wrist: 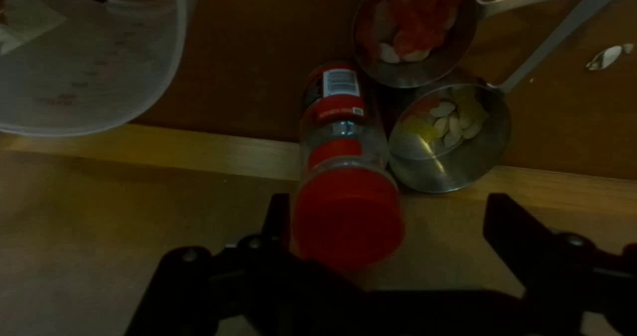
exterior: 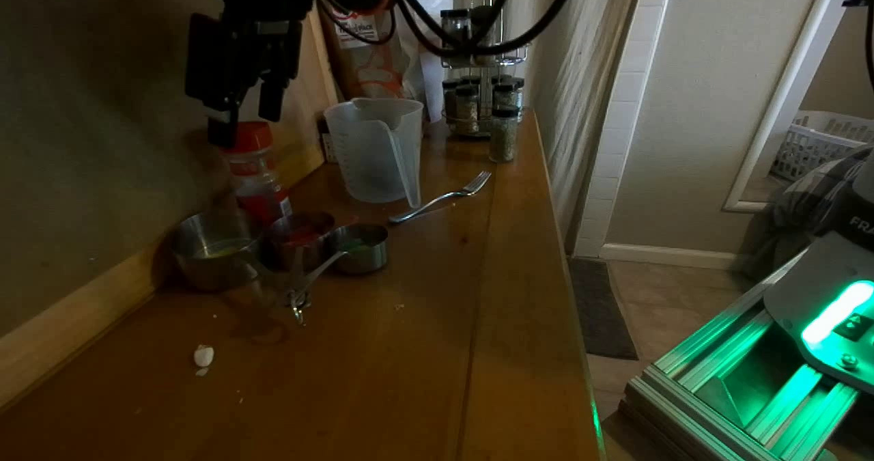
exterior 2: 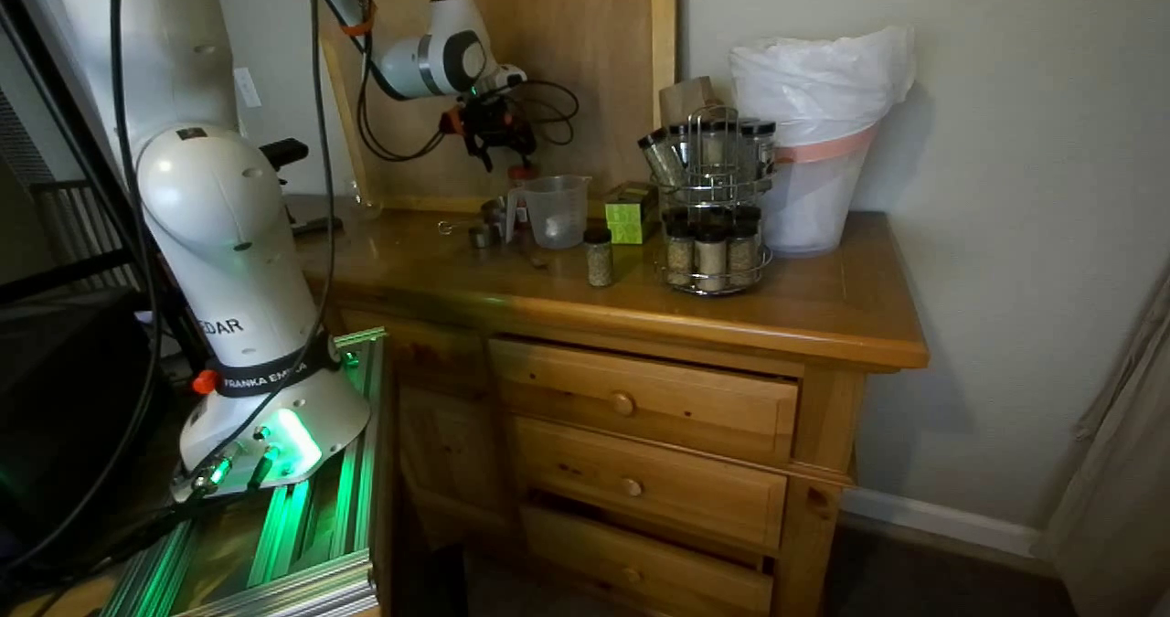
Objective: Put the bottle into the jar
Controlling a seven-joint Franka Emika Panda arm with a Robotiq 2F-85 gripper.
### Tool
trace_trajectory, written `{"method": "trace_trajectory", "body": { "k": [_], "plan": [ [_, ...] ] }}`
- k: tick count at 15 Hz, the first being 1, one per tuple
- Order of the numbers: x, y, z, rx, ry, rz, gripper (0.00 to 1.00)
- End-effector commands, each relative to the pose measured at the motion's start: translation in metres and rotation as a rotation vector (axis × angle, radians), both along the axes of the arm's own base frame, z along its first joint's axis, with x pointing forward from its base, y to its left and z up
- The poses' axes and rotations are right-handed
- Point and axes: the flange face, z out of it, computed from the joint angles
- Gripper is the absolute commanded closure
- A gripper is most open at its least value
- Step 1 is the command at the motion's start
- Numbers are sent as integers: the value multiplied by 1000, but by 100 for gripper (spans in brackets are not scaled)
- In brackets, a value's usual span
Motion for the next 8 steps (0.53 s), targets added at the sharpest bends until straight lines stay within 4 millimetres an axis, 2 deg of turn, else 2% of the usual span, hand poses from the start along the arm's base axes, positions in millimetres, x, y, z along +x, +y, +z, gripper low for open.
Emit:
{"method": "trace_trajectory", "body": {
  "k": [1,4,5,7,8],
  "plan": [
    [16,8,-6,14,-15,-5,0],
    [22,8,-11,4,-10,-14,1],
    [22,8,-13,0,-8,-13,26],
    [23,10,-15,3,-8,-6,27],
    [23,11,-16,1,-7,-5,35]
  ]
}}
